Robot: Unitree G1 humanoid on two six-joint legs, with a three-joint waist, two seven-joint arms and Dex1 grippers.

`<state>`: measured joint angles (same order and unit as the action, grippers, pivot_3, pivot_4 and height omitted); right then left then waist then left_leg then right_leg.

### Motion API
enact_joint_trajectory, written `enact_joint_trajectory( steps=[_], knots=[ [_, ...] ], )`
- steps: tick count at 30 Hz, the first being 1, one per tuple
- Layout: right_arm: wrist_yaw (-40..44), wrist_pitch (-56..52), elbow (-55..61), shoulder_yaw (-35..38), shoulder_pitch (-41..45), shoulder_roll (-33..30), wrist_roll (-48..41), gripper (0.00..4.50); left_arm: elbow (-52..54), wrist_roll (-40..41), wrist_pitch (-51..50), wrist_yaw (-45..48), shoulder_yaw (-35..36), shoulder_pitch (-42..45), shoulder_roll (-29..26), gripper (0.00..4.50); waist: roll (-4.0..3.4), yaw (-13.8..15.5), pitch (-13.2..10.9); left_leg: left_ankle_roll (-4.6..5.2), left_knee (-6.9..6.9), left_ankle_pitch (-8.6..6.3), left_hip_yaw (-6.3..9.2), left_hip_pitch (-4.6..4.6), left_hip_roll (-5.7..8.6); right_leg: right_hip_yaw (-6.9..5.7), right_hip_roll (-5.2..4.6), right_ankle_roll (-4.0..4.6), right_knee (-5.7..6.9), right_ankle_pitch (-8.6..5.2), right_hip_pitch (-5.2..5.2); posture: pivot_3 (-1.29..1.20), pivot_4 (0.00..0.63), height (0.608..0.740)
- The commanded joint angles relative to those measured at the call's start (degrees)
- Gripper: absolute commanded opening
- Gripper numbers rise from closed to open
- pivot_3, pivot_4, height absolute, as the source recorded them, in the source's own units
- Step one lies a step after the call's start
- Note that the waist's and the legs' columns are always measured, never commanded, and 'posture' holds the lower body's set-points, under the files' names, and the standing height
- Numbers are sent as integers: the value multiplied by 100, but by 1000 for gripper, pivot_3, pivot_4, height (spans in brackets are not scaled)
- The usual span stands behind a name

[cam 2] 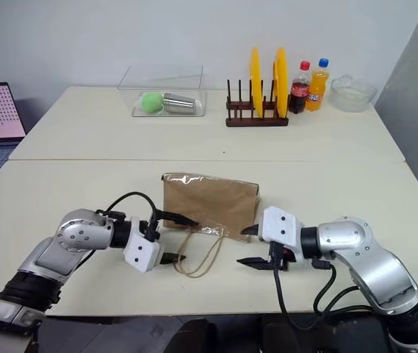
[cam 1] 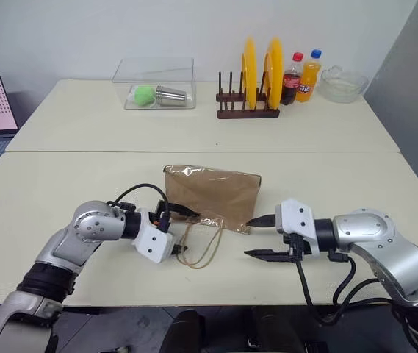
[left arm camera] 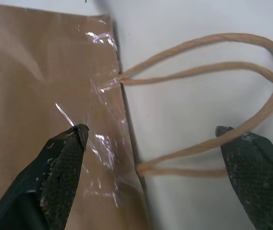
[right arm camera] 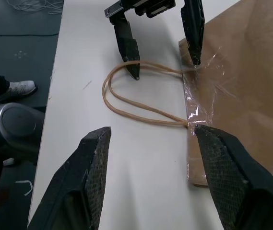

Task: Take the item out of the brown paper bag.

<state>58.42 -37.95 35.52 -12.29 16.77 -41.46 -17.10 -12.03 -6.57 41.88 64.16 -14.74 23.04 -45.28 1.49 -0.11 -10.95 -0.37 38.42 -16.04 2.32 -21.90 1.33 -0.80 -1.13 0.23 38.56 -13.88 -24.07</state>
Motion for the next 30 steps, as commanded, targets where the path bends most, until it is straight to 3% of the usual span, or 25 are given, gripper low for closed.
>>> enact_joint_trajectory(
  steps=[1,5,16,22,30],
  knots=[
    [-94,43,233,136,-39,-112,-101,2902,191,76,-29,-2,-266,-4,165,4500,2,-1,1,0,1,0,0,0,1,0,0,-1,-1,0,2,0,150,740],
    [-155,121,266,100,-68,-186,-60,2953,460,341,-304,97,-313,-92,191,3613,2,-3,1,0,2,0,0,0,1,1,0,-2,-2,0,2,0,150,740],
    [-80,1192,318,-279,-87,-537,624,2953,2067,2174,-4229,-38,39,312,670,83,4,-8,0,0,11,0,9,-5,1,-3,7,-7,2,-3,3,0,150,740],
    [-22,2080,377,-537,-196,-563,1031,2953,2004,2521,-5242,-164,184,1021,1037,34,5,-9,0,-1,20,0,12,-7,1,-4,9,-9,3,-4,4,0,150,740],
    [-294,3292,-458,-1298,324,-103,2228,2953,1363,2509,-5460,-177,328,1714,1459,34,5,-19,0,-2,32,1,9,-6,2,1,10,-9,10,-4,5,0,150,740]
  ],
)
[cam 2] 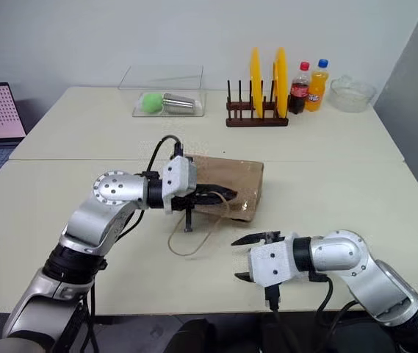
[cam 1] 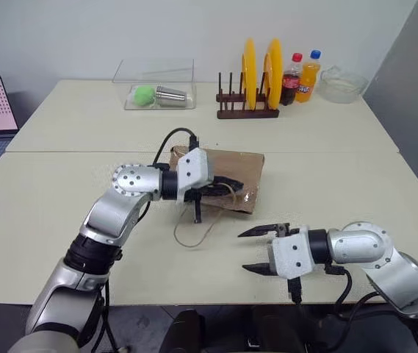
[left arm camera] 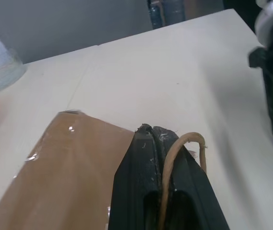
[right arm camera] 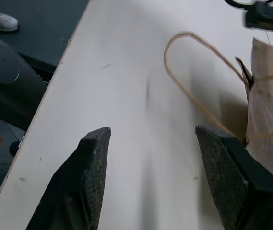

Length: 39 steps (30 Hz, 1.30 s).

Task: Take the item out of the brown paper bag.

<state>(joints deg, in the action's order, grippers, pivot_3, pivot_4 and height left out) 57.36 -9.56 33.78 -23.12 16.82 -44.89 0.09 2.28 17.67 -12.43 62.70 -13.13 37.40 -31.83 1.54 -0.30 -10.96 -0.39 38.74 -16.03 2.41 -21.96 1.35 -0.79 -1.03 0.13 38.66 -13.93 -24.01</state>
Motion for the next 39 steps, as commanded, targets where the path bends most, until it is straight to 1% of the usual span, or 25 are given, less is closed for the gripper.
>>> enact_joint_trajectory(
  steps=[1,6,11,15,19,21,23,28,29,35,39],
  knots=[
    [-249,574,-449,-312,433,360,681,2953,-137,81,-33,-30,178,345,164,34,0,1,0,-1,1,0,0,0,0,0,0,0,2,0,0,0,150,740],
    [-528,1070,-1274,-703,912,899,1469,2953,-514,-13,76,4,182,622,329,34,1,12,0,-3,2,2,0,-1,3,3,-1,2,6,1,-2,0,150,740],
    [-850,1356,-1777,-968,1197,1406,2124,2953,-732,-71,202,43,168,738,406,34,1,8,0,-4,3,2,1,0,3,4,-1,3,15,1,-5,0,150,740],
    [-1102,1517,-2026,-1132,1351,1804,2508,2953,-801,-118,273,83,168,730,430,34,1,8,1,-4,3,2,1,0,3,5,-1,7,19,4,-6,0,150,740],
    [-1198,1661,-2252,-1230,1453,2063,2741,2953,-903,-146,310,79,173,785,457,34,1,6,1,-4,3,2,2,0,3,4,-1,15,20,8,-6,0,150,740],
    [-1199,1705,-2383,-1233,1472,2120,2784,2545,-944,-152,303,67,180,833,477,0,1,6,1,-4,4,2,1,-1,4,5,-2,24,19,14,-6,0,150,740],
    [-1123,1747,-2483,-1253,1468,2131,2814,2021,-968,-138,241,33,203,894,500,0,1,5,1,-4,5,2,1,-1,6,5,-2,26,19,15,-6,0,150,740],
    [-1080,1721,-2664,-1313,1377,2185,2921,133,-1095,-109,-23,-155,281,1141,573,0,1,2,1,-3,6,2,1,0,5,4,-2,25,21,14,-6,0,150,740],
    [-1084,1716,-2694,-1322,1351,2186,2939,56,-1118,-112,-89,-191,293,1196,586,0,1,2,1,-3,6,2,1,0,5,4,-2,25,21,14,-6,0,150,740],
    [-1080,1703,-2840,-1377,1160,2122,3099,56,-1450,-244,-436,-582,384,1649,727,0,1,1,1,-3,6,2,2,-1,6,3,-2,17,21,10,-6,0,150,740],
    [-1010,1784,-2831,-1402,1001,1963,3166,56,-2153,-481,-543,-990,447,2266,899,0,2,5,0,-3,7,2,3,-2,7,3,-2,12,21,7,-6,0,150,740]
  ],
)
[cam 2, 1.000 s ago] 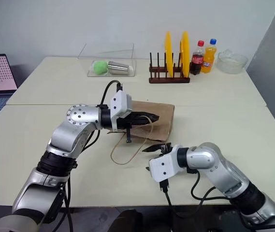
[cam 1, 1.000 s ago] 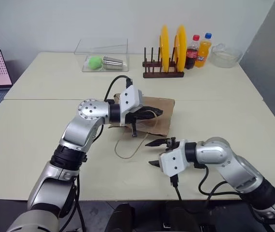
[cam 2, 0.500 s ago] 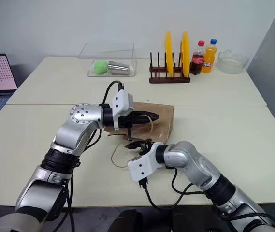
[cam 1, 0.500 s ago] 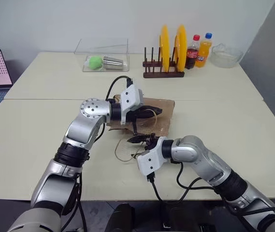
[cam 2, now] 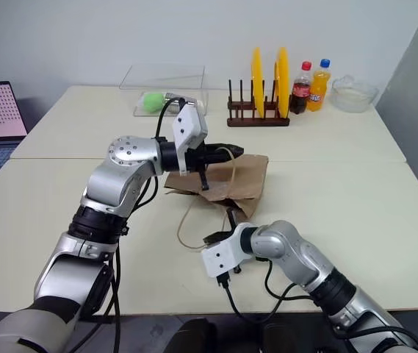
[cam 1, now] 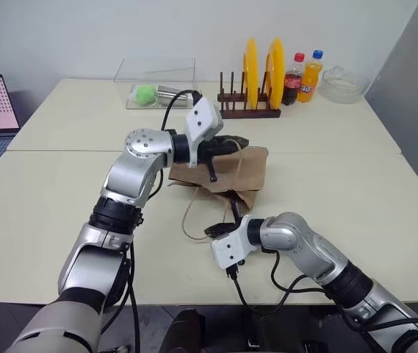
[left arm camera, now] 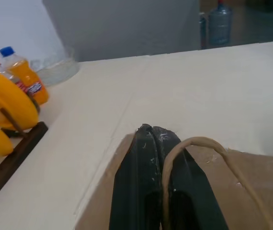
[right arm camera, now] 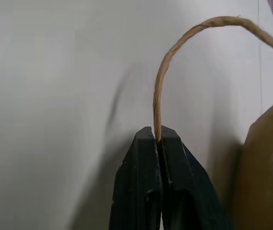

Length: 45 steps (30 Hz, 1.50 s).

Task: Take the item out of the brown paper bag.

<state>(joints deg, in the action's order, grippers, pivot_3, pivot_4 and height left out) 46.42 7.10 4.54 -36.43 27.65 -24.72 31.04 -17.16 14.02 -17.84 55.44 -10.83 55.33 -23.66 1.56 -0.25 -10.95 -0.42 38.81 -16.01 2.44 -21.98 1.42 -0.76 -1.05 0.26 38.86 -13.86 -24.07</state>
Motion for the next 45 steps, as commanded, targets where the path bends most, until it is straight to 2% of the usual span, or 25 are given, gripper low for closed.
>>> enact_joint_trajectory(
  steps=[1,17,24,31,34,38,42,45],
  knots=[
    [112,130,84,-78,-103,-98,70,56,-465,-186,92,-335,219,653,137,0,0,-4,0,0,0,0,0,-1,0,0,0,-4,0,-2,0,0,150,740],
    [303,279,47,-49,-406,-422,100,56,-3593,-910,2219,-397,406,2571,323,0,1,-5,0,0,-1,0,-4,1,4,1,-1,-11,-2,-6,1,0,150,740],
    [274,337,33,-19,-488,-441,117,56,-4073,-1024,2534,-408,577,2845,335,0,3,-9,1,0,-1,0,-5,3,4,0,-1,-16,-1,-9,2,0,150,740],
    [71,267,-21,278,-442,-285,-136,56,-3544,-747,2332,395,647,2578,342,0,3,-19,1,-1,-1,0,-5,2,3,0,-1,-16,0,-8,1,0,150,740],
    [87,43,63,427,-365,-180,-269,612,-2796,-508,1989,1114,606,2167,207,0,3,-28,1,-2,-1,1,-6,3,2,2,-1,-15,3,-8,1,0,150,740],
    [230,-146,486,534,-312,-198,-358,1998,-1389,-110,1084,1770,596,1436,-135,0,3,-79,1,-20,0,11,-6,5,1,6,0,-14,8,-8,0,0,150,740],
    [946,-890,1495,963,-165,-362,-1106,1998,-411,132,339,1880,604,986,-390,0,3,-111,0,-19,1,11,3,0,0,1,0,-14,9,-8,-2,0,150,740],
    [1648,-1574,2303,1520,-250,-776,-2200,1998,-140,177,117,1768,615,881,-447,0,3,-82,0,-2,7,1,10,-3,2,-4,-2,-15,5,-8,1,0,150,740]
  ],
)
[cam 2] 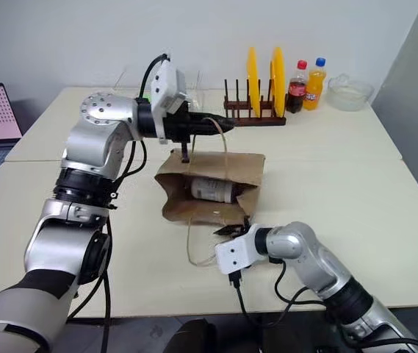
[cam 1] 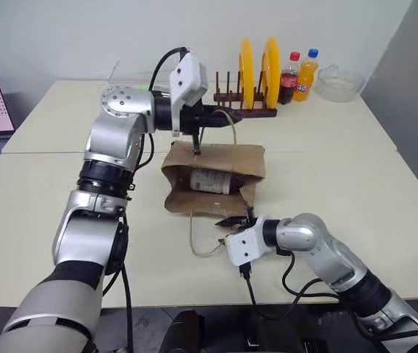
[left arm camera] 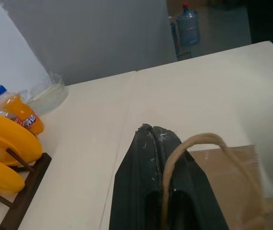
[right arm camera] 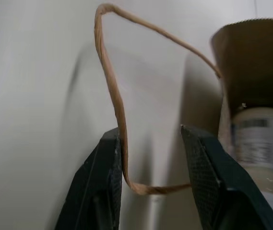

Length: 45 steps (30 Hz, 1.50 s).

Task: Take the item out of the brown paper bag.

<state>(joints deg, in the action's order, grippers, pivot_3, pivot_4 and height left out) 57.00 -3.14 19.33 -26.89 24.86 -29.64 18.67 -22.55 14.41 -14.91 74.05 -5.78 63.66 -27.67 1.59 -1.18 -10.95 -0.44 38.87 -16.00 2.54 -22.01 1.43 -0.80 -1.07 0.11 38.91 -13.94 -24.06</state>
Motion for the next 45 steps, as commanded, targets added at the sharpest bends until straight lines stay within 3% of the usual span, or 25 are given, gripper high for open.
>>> enact_joint_trajectory(
  steps=[1,5,8,14,20,22,25,29,45],
  knots=[
    [829,-790,1067,785,-17,-479,-1367,1998,440,142,-218,-132,113,35,-54,0,0,19,0,1,1,-1,1,-1,1,-1,-1,0,-1,0,0,0,150,740],
    [1033,-1899,1583,1403,75,-774,-2500,1998,490,153,-291,-237,119,38,-61,0,0,32,0,3,1,-2,4,1,1,-4,-1,0,-3,0,4,0,150,740],
    [560,-2687,1629,1526,531,-394,-2909,1998,434,171,-319,-268,130,99,-60,0,0,-28,0,3,0,-1,4,3,-3,-1,1,0,3,0,0,0,150,740],
    [-664,-3027,747,108,1453,459,-1541,1998,245,152,-262,-294,131,214,-26,0,-1,-48,0,1,-4,0,6,6,-5,-1,4,2,11,0,-6,0,150,740],
    [-1498,-2401,-536,-835,1883,897,-277,1998,31,118,-141,-327,140,336,-2,0,-1,-29,0,-1,-1,1,1,-9,5,2,-5,29,1,16,-12,0,150,740],
    [-1762,-2136,-912,-924,1977,1031,1,1998,15,122,-126,-329,141,340,-13,0,-1,-28,0,-2,-1,1,0,-10,5,2,-5,30,1,17,-13,0,150,740],
    [-2172,-1967,-1263,-916,1926,1256,297,2568,28,127,-115,-327,134,324,-34,0,-1,-36,0,-18,-2,11,0,-12,5,2,-5,30,2,17,-15,0,150,740],
    [-2124,-1877,-1551,-1189,1849,1245,735,4017,62,132,-123,-325,127,308,-49,0,-1,-46,0,-17,-2,10,1,-11,4,2,-3,30,5,17,-17,0,150,740],
    [-1880,-1929,-3066,-1186,2436,1509,1282,4017,163,161,-129,-309,125,260,-62,0,-1,-48,0,-1,-2,1,3,-8,4,1,-2,31,6,18,-15,0,150,740]
  ],
)
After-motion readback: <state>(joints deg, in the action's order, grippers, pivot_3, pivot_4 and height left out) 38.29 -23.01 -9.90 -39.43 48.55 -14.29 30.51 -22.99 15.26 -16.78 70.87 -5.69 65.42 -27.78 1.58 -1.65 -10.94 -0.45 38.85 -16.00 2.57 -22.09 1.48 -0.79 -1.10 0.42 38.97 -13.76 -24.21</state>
